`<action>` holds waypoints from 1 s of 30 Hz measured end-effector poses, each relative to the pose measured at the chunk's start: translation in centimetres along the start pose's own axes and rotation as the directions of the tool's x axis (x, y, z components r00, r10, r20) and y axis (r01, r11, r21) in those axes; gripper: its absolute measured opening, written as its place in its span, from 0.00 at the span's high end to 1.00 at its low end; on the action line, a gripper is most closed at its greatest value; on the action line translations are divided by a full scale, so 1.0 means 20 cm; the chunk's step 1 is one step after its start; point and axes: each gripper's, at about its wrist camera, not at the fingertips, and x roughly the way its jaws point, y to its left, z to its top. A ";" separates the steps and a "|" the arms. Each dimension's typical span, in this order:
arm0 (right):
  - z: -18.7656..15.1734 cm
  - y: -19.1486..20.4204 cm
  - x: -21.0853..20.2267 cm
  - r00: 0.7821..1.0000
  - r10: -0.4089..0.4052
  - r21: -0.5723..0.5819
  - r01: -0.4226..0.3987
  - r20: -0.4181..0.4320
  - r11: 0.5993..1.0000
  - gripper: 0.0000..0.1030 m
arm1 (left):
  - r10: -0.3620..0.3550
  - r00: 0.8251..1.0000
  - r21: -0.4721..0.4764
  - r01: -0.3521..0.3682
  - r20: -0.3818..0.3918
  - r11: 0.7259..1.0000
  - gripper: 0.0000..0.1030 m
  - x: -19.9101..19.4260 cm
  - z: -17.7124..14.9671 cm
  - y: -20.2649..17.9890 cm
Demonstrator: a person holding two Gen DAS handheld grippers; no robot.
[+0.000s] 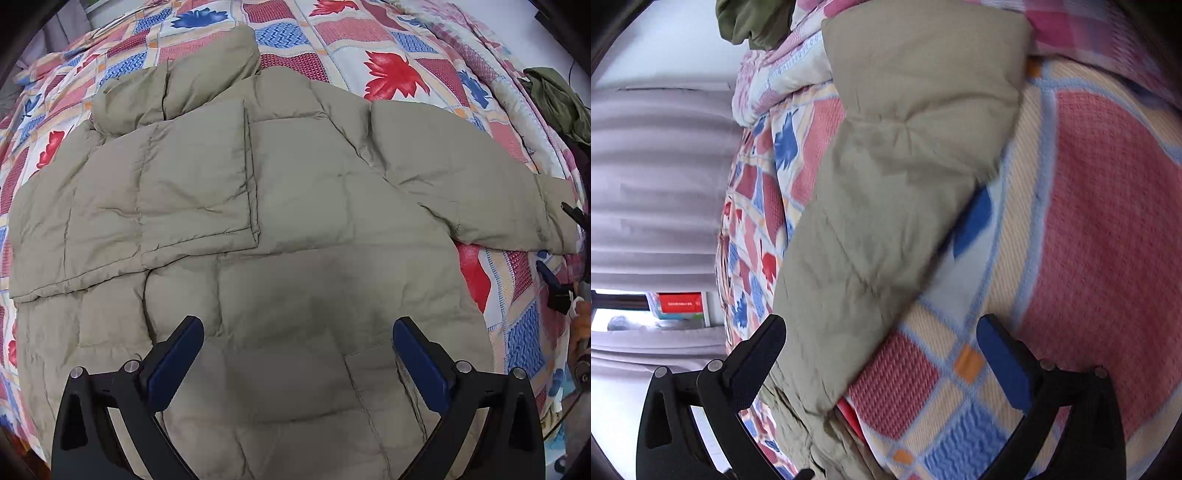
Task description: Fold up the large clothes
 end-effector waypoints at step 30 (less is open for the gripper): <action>-0.04 0.90 0.29 0.935 0.304 -0.150 -0.332 -0.183 0.931 0.93 | 0.057 0.992 -0.089 -0.047 0.116 0.995 0.00 -0.20 0.10 0.53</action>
